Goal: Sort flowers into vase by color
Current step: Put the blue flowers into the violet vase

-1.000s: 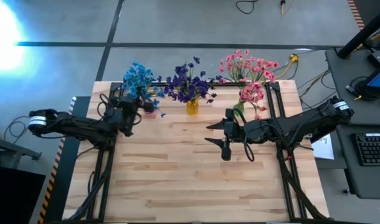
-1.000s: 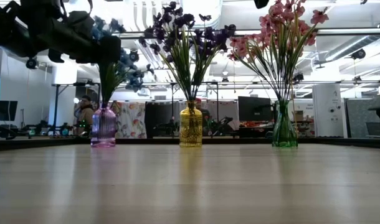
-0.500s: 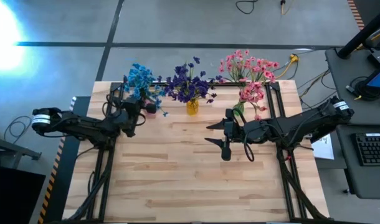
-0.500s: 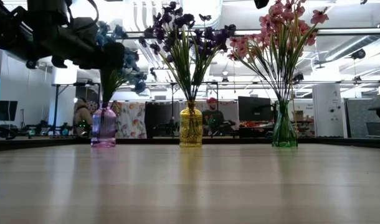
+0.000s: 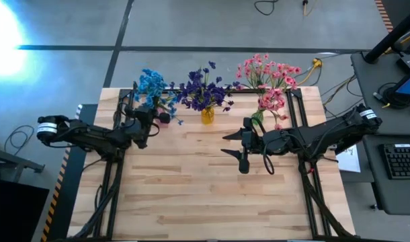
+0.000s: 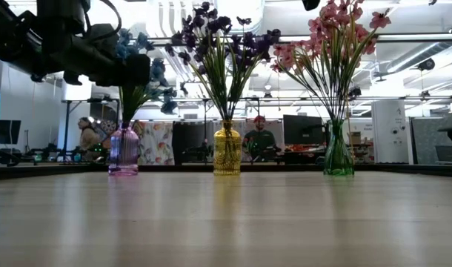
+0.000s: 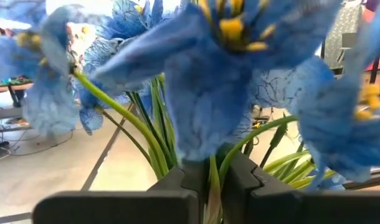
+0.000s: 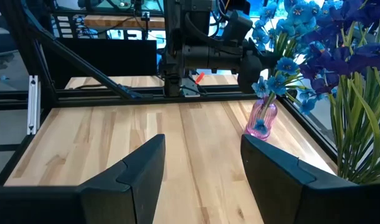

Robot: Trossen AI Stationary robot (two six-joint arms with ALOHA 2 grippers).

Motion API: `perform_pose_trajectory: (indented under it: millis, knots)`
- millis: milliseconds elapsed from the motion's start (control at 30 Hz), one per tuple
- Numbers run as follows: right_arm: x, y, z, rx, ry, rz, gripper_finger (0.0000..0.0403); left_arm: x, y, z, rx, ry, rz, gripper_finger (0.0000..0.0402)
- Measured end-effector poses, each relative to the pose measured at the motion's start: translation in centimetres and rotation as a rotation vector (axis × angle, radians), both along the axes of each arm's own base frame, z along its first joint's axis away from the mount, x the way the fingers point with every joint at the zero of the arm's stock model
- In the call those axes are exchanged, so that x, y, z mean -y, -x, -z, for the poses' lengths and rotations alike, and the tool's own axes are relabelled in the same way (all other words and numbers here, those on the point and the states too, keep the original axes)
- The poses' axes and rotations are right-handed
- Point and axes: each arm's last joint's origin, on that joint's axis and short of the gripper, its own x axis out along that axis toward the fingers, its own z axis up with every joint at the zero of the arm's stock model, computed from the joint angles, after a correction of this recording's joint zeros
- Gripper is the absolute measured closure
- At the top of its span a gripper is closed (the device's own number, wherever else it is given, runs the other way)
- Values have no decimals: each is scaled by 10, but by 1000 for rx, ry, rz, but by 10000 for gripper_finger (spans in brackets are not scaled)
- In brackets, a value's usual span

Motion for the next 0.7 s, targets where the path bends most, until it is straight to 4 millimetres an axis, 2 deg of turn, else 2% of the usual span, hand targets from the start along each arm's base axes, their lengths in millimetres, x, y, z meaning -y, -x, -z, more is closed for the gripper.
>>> perform_pose_trajectory:
  millis: [300,700]
  knots:
    - [0,0,0,0,0,0,199,0,-3,7,1,11,2,355]
    - [0,0,0,-1,0,0,199,2,-4,6,-2,11,6,246]
